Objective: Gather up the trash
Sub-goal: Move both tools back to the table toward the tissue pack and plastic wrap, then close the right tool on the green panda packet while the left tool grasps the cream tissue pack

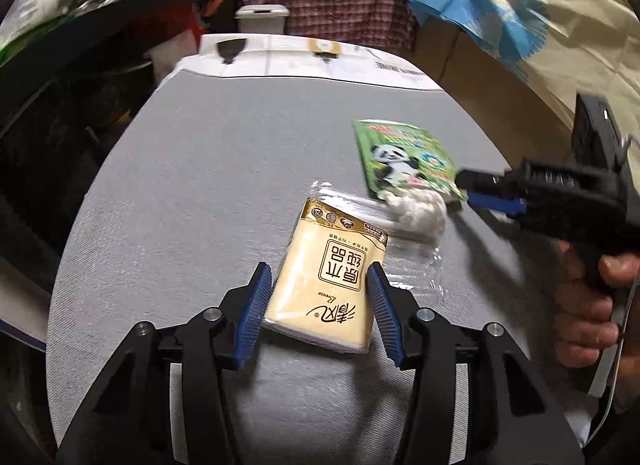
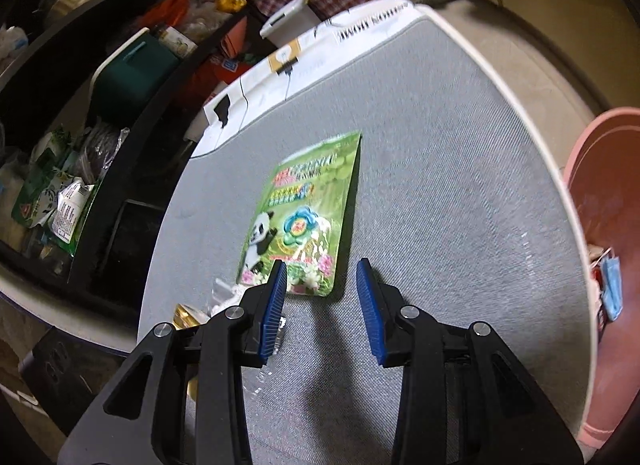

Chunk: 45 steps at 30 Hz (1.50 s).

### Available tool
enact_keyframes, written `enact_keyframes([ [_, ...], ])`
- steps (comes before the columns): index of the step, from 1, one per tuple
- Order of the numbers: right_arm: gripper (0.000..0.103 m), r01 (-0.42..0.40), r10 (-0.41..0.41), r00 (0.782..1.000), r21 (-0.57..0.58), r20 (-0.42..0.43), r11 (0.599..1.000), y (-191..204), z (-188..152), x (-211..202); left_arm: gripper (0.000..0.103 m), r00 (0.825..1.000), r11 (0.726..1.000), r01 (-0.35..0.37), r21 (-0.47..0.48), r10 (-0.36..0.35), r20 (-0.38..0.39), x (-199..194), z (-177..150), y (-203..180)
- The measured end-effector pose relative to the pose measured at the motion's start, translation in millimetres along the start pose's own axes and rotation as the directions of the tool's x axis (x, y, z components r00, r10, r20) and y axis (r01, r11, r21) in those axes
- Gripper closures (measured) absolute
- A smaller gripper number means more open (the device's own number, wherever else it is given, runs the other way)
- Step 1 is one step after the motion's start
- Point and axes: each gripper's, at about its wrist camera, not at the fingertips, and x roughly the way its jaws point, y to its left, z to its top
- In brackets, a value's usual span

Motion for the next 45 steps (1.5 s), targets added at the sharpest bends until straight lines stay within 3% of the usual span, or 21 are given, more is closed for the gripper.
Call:
enact_keyframes([
  [6,0.065,-0.025,0.025,1.0,0.003,-0.006,1.0,1.9,1.1,6.6,0.054,1.0,1.0,0.004,-0.019,-0.004,0.005,2.1,2.3,7.7],
  [8,0.07,-0.031,0.031,0.999,-0.004,-0.015,1.0,4.9,1.0,9.4,0.054,1.0,1.0,0.004,-0.016,-0.004,0.007,2.4,2.4,8.1],
  [10,0.083,-0.033,0.032,0.999,-0.017,-0.023,0.999,7.0,0.4,11.0,0.054,1.0,1.0,0.006,-0.013,-0.006,0.009,2.9,2.8,8.9],
  [19,0.098,-0.041,0.042,0.999,-0.073,0.011,0.996,18.0,0.1,-1.2,0.059,1.0,1.0,0.0,-0.004,0.001,0.02,0.1,3.5,11.0],
  [29,0.102,-0.021,0.041,0.994,-0.191,0.1,0.981,41.3,-2.6,-37.9,0.069,0.999,1.0,-0.012,0.024,0.011,0.037,-9.1,2.3,10.2],
  [32,0.102,-0.013,0.038,0.992,-0.205,0.119,0.979,43.1,-5.0,-49.0,0.066,0.999,1.0,-0.013,0.02,0.013,0.048,-11.5,1.0,12.1],
  [34,0.102,-0.012,0.039,0.991,-0.209,0.129,0.978,43.2,-6.9,-56.6,0.051,0.998,0.999,-0.033,0.021,0.032,0.051,-11.7,-0.3,12.2],
  [36,0.102,-0.007,0.037,0.99,-0.212,0.138,0.977,42.6,-8.4,-63.0,0.046,0.998,0.999,-0.033,0.021,0.032,0.048,-10.6,-1.0,11.6],
  [45,0.102,0.019,0.021,0.985,-0.233,0.171,0.972,38.7,-15.4,-88.2,0.044,0.999,0.997,-0.05,0.063,0.049,0.004,-0.5,-3.7,-1.0],
])
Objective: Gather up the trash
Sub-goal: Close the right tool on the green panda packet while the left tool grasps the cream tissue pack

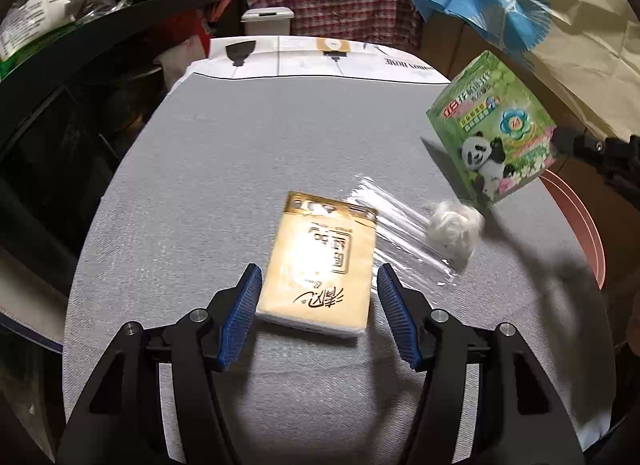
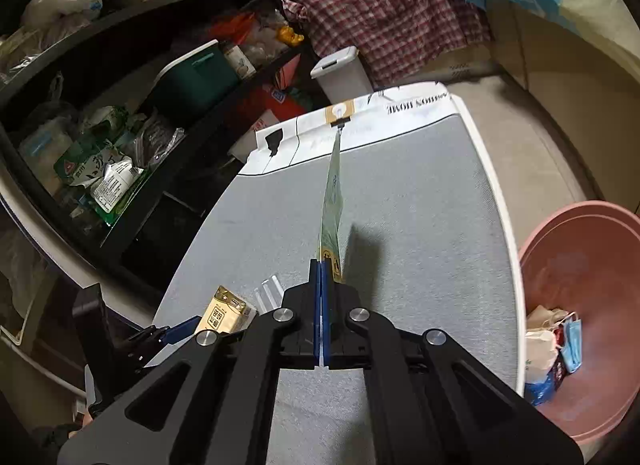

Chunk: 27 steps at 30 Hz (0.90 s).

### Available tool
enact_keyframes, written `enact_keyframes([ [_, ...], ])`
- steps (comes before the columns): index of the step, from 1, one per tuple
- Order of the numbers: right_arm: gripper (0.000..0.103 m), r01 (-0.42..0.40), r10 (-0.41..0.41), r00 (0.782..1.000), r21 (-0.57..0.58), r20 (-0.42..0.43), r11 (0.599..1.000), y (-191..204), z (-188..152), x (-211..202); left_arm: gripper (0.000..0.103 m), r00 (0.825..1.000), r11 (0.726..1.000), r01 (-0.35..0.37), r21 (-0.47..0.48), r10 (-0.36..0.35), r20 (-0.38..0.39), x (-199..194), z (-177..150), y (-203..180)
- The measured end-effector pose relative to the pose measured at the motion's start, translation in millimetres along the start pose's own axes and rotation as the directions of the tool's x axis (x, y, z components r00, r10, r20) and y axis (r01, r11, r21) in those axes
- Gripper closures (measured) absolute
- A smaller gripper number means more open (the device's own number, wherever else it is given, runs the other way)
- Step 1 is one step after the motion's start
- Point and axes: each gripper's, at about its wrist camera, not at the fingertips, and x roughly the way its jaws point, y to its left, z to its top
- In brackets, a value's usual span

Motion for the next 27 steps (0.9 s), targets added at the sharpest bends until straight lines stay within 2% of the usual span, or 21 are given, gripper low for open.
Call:
enact_keyframes([
  [2,0.102,0.006,-0.005,1.0,-0.006,0.011,1.0,-1.0,1.2,-6.6,0.044,1.0,1.0,-0.011,0.021,0.011,-0.002,0.0,-0.5,-4.3],
  [4,0.102,0.012,-0.012,1.0,-0.013,0.016,1.0,-1.1,1.4,-11.7,0.05,1.0,0.999,-0.021,0.029,0.021,-0.008,-0.6,-0.9,-6.3],
  [10,0.102,0.044,-0.043,0.999,-0.059,0.017,0.997,1.4,-0.9,-30.3,0.051,1.0,1.0,-0.015,0.016,0.015,0.013,-11.1,2.2,-7.0],
  [27,0.102,0.108,-0.094,0.992,-0.186,0.085,0.977,27.4,-10.5,-104.1,0.051,0.992,0.999,0.032,-0.009,-0.03,0.121,-56.0,13.3,-24.9],
])
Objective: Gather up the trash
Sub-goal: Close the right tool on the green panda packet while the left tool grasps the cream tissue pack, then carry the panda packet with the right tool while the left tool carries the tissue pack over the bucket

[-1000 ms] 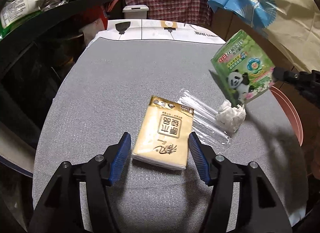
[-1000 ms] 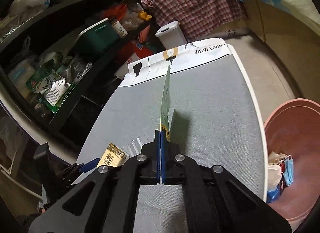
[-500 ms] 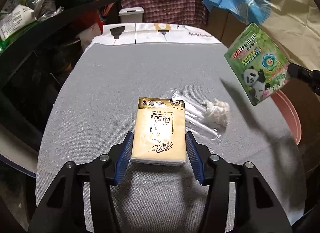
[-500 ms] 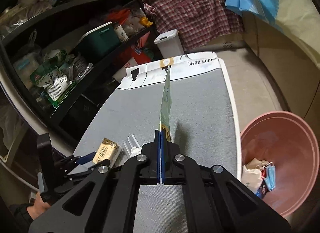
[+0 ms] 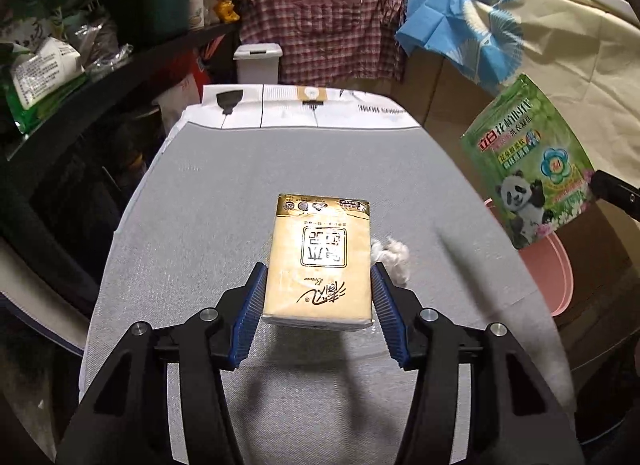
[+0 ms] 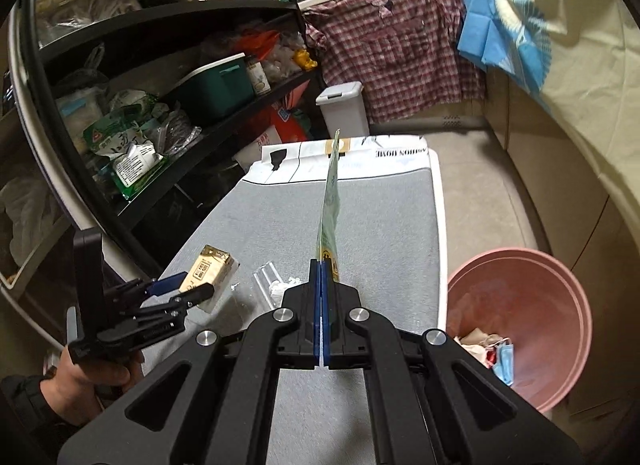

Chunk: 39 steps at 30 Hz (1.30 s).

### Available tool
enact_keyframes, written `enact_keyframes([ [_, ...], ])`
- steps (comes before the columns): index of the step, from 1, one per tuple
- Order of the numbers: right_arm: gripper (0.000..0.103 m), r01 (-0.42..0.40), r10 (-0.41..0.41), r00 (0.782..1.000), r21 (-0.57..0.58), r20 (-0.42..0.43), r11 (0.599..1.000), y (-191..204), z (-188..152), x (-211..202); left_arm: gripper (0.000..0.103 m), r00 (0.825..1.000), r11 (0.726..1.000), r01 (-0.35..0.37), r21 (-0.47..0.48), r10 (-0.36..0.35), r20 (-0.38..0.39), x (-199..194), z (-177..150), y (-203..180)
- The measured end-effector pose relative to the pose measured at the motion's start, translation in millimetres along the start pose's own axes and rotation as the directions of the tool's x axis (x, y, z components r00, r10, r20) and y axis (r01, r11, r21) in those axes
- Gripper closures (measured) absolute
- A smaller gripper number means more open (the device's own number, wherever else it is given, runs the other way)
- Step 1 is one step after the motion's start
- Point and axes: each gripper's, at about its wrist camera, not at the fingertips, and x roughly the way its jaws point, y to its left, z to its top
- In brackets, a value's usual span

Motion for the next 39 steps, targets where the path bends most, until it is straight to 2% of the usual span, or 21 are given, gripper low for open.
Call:
enact_keyframes([
  [7,0.102,0.035,-0.034,0.999,-0.031,0.04,0.999,-4.8,1.8,-28.6,0.051,0.999,1.0,0.013,0.009,-0.013,0.031,-14.1,5.0,-14.1],
  [15,0.102,0.086,-0.084,0.992,-0.023,0.094,0.996,-27.3,-1.2,-56.0,0.051,0.998,0.999,0.024,0.025,-0.026,0.054,-24.7,8.2,-30.3],
  [25,0.102,0.124,-0.127,0.988,0.038,0.085,0.992,-57.5,-18.6,-53.9,0.051,0.997,0.998,0.045,0.044,-0.047,0.062,-25.7,13.3,-53.3],
  [39,0.102,0.194,-0.2,0.975,0.072,0.092,0.978,-83.4,-23.2,-57.1,0.051,0.994,0.993,0.083,0.089,-0.088,0.056,-12.0,22.9,-96.8],
])
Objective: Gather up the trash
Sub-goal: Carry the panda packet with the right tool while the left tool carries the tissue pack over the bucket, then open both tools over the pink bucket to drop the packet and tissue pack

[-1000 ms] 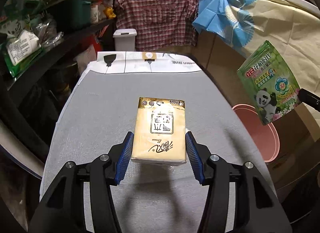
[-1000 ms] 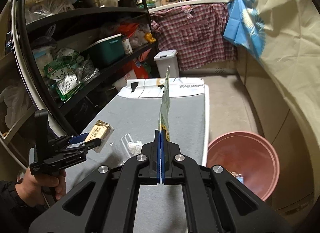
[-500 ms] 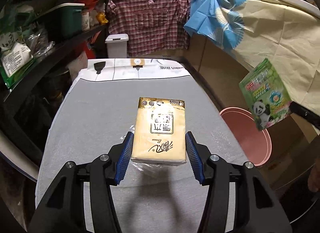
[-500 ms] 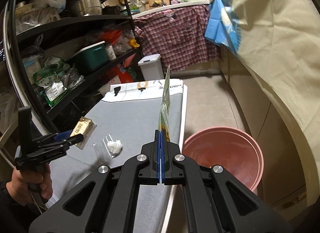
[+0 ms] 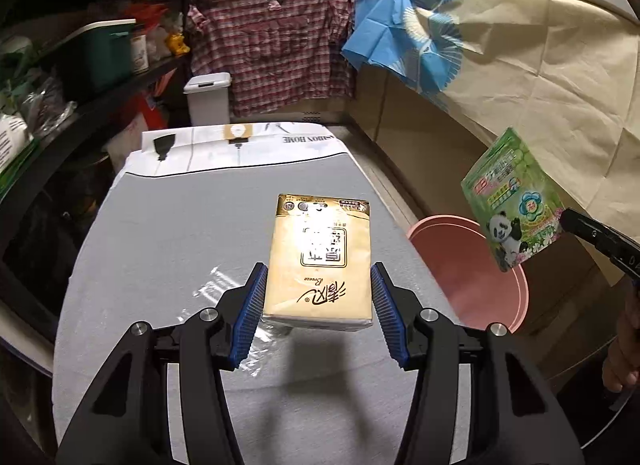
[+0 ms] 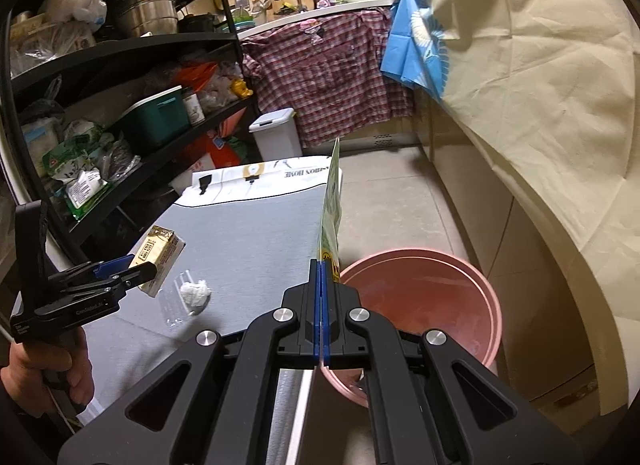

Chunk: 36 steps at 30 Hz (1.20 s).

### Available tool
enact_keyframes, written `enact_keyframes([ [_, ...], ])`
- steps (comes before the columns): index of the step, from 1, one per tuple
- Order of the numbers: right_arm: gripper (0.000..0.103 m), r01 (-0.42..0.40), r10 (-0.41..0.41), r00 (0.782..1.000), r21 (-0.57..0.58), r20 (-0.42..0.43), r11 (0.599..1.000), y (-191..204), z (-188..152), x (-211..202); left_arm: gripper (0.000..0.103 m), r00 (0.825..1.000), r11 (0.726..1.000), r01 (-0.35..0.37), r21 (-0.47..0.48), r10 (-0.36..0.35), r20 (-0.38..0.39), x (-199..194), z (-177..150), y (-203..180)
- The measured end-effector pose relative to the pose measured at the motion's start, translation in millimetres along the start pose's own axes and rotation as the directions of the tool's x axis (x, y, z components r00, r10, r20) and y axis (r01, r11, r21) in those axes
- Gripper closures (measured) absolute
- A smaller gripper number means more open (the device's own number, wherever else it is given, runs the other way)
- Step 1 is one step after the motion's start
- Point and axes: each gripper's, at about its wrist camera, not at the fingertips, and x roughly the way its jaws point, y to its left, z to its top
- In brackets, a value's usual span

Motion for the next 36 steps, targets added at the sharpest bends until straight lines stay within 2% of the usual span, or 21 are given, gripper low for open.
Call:
enact_keyframes([
  [16,0.103,0.08,-0.08,0.997,0.035,0.01,0.996,-20.7,2.7,0.0,0.051,0.995,0.995,0.095,0.039,-0.095,0.002,24.3,18.8,-59.1],
  [26,0.103,0.128,-0.13,0.991,0.086,0.025,0.988,-40.7,7.4,3.5,0.051,0.985,0.981,0.171,0.092,-0.17,-0.028,49.5,21.6,-101.6],
  [36,0.103,0.165,-0.171,0.985,0.133,0.038,0.977,-59.7,12.2,12.1,0.051,0.977,0.97,0.212,0.118,-0.206,-0.057,72.4,24.1,-128.1],
])
